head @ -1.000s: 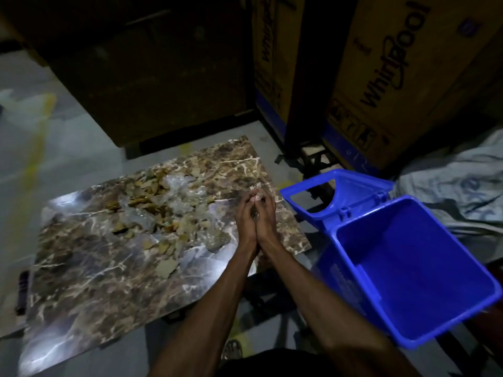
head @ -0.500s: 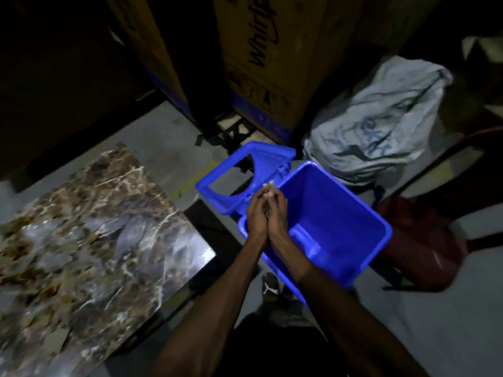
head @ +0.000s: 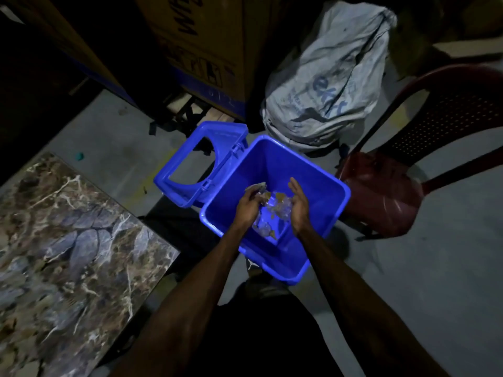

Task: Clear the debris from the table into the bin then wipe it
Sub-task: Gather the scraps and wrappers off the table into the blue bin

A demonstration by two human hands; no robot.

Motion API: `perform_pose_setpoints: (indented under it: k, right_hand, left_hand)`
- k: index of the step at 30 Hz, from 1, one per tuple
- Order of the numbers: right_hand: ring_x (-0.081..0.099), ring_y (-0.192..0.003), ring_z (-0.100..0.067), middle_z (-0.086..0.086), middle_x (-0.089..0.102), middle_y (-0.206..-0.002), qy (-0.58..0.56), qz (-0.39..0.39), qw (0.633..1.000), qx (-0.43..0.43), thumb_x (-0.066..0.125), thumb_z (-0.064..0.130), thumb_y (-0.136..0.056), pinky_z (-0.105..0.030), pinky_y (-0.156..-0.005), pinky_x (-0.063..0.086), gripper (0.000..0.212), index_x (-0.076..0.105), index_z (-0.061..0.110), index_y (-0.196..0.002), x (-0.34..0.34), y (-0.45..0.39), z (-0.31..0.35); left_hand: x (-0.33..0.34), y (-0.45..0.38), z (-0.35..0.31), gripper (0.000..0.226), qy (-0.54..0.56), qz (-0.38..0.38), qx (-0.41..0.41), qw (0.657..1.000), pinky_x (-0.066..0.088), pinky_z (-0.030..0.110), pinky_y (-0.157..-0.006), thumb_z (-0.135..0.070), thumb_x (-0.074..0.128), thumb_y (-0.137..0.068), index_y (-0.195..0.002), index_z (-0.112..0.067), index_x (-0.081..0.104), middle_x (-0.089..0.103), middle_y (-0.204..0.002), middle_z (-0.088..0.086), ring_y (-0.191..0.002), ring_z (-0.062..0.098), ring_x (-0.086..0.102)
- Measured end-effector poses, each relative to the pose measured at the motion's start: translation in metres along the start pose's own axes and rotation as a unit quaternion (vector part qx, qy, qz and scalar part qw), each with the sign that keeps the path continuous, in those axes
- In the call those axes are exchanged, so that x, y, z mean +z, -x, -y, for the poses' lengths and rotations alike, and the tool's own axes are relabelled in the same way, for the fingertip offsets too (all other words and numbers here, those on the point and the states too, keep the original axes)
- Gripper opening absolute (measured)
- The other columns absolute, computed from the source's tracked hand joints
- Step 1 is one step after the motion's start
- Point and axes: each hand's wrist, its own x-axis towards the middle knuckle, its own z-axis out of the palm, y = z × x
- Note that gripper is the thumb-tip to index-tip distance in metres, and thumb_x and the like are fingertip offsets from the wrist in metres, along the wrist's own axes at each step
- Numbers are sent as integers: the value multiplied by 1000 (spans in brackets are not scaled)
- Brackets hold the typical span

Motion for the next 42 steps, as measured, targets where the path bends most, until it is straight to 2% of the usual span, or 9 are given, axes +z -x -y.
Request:
perform_pose_setpoints:
  k: [4, 9, 15, 22, 25, 28, 31, 38, 42]
  right_hand:
    - [51, -128, -19, -18, 51, -149, -19, -9, 1000, -4, 30, -21, -91, -11, -72, 48, 62, 47, -1, -147, -6, -7, -11]
    - [52, -129, -21, -21, 55, -145, -44, 13, 999, 9, 37, -24, -92, -16, -82, 51, 57, 50, -3, -144, -3, -6, -26]
    - [52, -135, -23, -16, 56, -145, -50, 95, 994, 28, 42, -15, -97, -15, -88, 50, 51, 53, 5, -142, 32, 22, -34]
    - [57, -118, -20, -23, 61, -138, 36, 249, 968, 19, 49, -18, -93, -12, -87, 49, 48, 58, 0, -136, 124, 84, -46]
    - [61, -112, -18, -21, 61, -133, 62, 328, 943, 6, 50, -17, -94, -11, -87, 49, 46, 53, -8, -139, 174, 114, -51]
    - [62, -103, -10, -15, 63, -124, 102, 403, 909, 15, 51, -16, -93, -11, -84, 49, 44, 56, -5, -136, 211, 155, -58]
    - [64, -97, -8, -7, 68, -114, 126, 461, 878, 10, 59, 5, -85, -13, -77, 47, 46, 62, 6, -131, 241, 199, -62]
    - [56, -72, -13, -2, 67, -97, 216, 526, 822, 27, 57, 16, -74, -25, -58, 37, 40, 72, 31, -108, 306, 269, -94]
    - [61, -81, -17, -10, 66, -100, 247, 524, 815, 0, 61, 10, -79, -29, -63, 41, 38, 67, 9, -117, 338, 293, -104]
  left_hand:
    - [-8, 7, 6, 24, -67, -25, -28, 997, 49, 30, -90, -4, 63, -97, -120, -9, 67, 70, -108, 6, -97, 18, 63]
    - [-18, 14, 15, 24, -51, -40, -43, 997, 48, 22, -83, -7, 67, -96, -120, -12, 69, 71, -100, 0, -78, 1, 64]
    - [-50, 36, 32, 20, 17, -82, -45, 995, 50, 36, -99, -7, 68, -95, -109, -21, 70, 71, -107, 4, -101, 18, 64]
    - [-126, 109, 41, 23, 104, -193, 0, 976, 47, 10, -67, 5, 61, -96, -117, -3, 66, 67, -90, 1, -70, -2, 62]
    - [-167, 146, 49, 22, 177, -265, 18, 948, 49, 18, -73, 1, 60, -98, -115, -10, 67, 69, -94, 3, -82, 8, 63]
    - [-201, 191, 66, 24, 290, -343, 7, 893, 57, 30, -79, 6, 58, -97, -120, -1, 64, 65, -88, 8, -71, 11, 68]
    - [-234, 230, 81, 24, 353, -406, 16, 843, 59, 42, -84, 3, 61, -96, -120, 1, 65, 68, -90, 11, -74, 20, 70]
    - [-311, 281, 139, 17, 419, -501, -9, 758, 44, 29, -53, -1, 59, -96, -107, -11, 67, 58, -82, 17, -71, 28, 54]
    - [-363, 289, 174, 18, 313, -582, -23, 750, 52, 25, -61, -3, 60, -96, -109, -11, 69, 70, -93, 9, -82, 28, 65]
